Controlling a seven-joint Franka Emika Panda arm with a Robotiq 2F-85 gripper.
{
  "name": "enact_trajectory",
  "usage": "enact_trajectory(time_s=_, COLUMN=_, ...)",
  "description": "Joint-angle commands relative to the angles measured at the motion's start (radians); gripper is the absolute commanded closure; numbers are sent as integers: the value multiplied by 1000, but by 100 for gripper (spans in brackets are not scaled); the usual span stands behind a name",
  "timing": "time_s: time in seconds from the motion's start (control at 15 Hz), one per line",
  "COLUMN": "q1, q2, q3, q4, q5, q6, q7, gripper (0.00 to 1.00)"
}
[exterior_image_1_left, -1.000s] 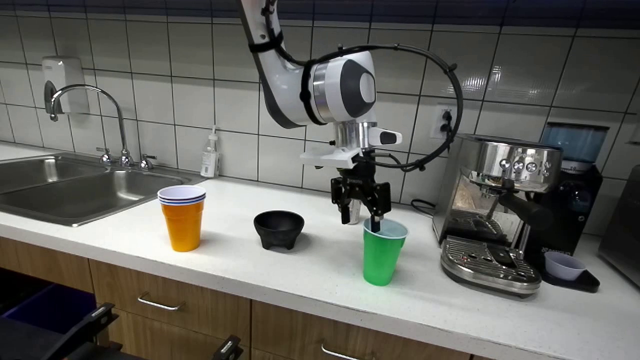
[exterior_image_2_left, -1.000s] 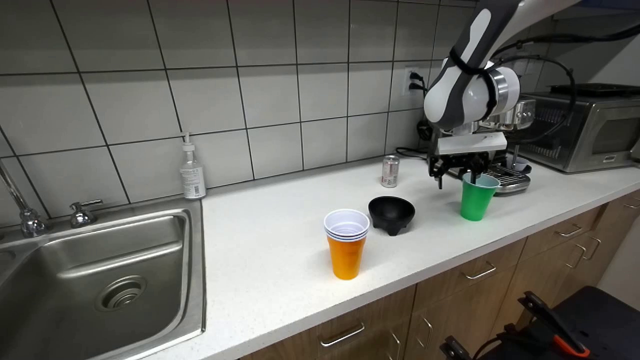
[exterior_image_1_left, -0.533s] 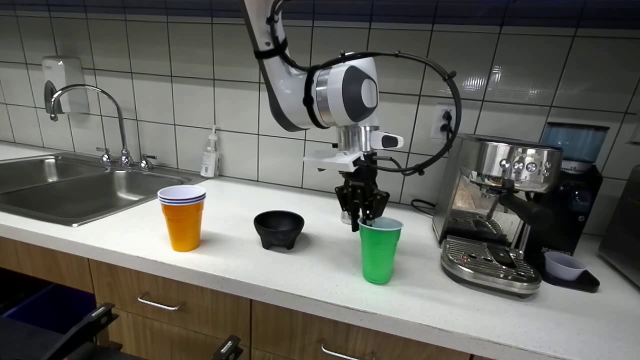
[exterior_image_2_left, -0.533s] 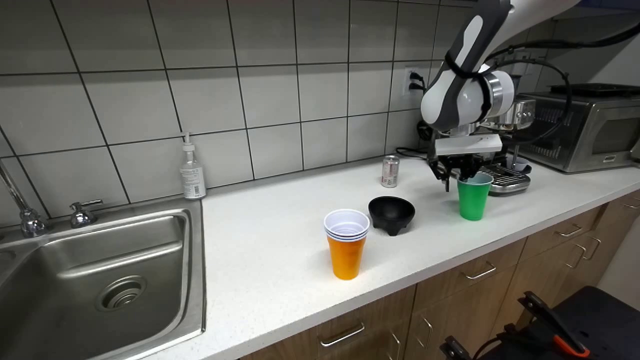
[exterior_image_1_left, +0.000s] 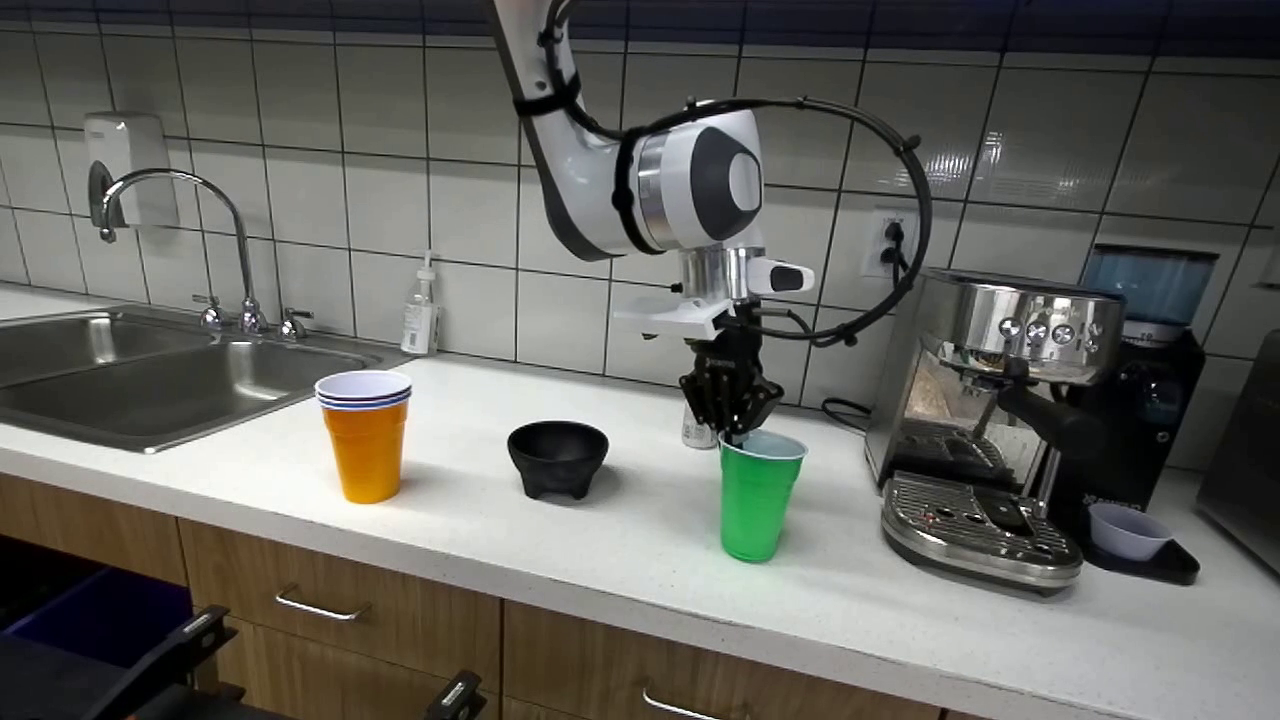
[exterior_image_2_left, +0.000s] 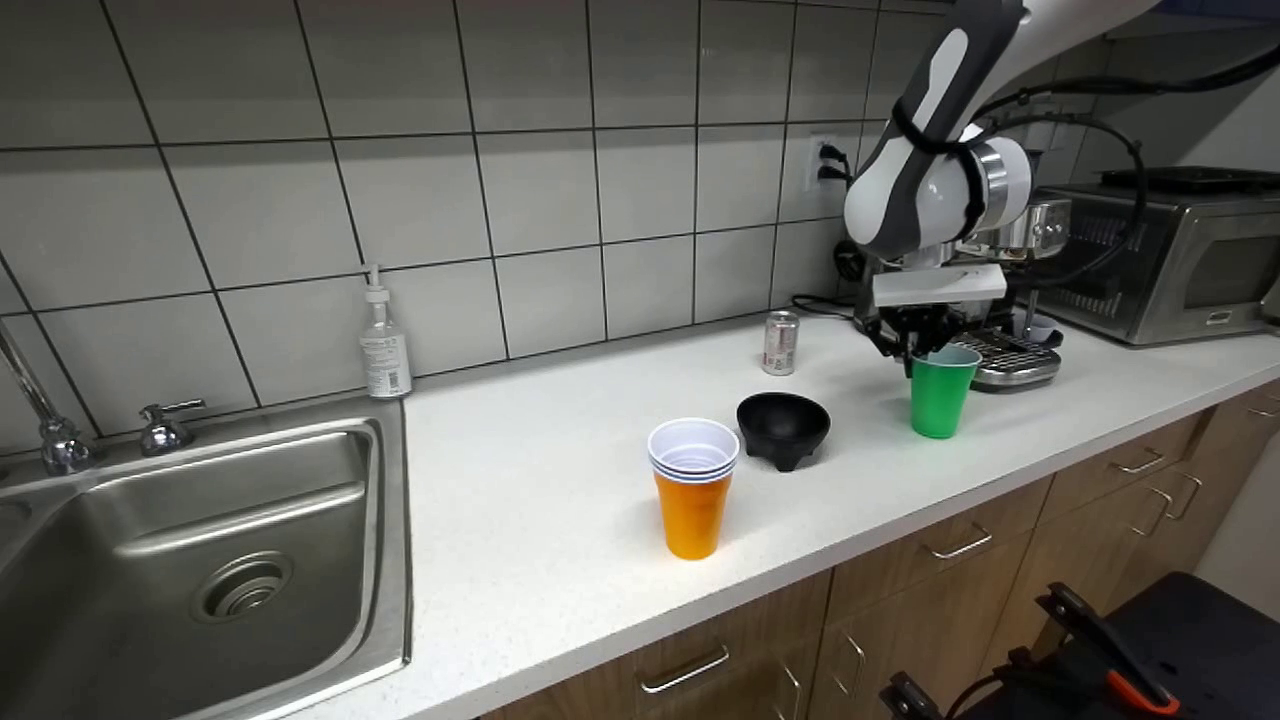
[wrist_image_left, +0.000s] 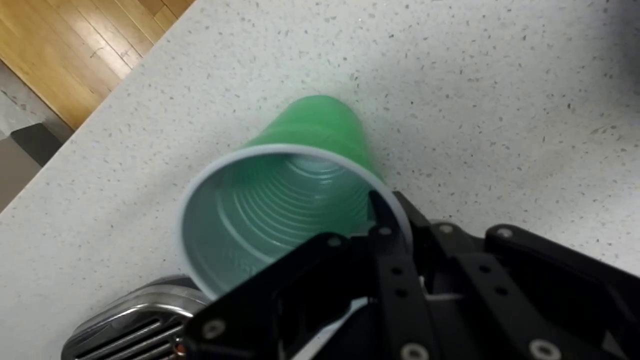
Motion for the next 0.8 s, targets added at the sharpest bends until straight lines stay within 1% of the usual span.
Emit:
enact_trajectory(time_s=0.0, q1=31, q2=-34, q3=-11, q4=-13, q5=-22, q6=-1, q7=19, gripper=99)
enact_trajectory(time_s=0.33, q1=99, q2=-101, q3=-13, q4=-42, q5=-87, q6=11, q7=53, gripper=99)
enact_trajectory(time_s=0.53, q1=156, q2=-159, q3=-10, q4=-62, q5=-162, q6=10, q7=117, gripper=99)
enact_trajectory(time_s=0.73, q1=208, q2=-218, q3=9, q4=-77, q5=-246, q6=6, q7=204, gripper=99)
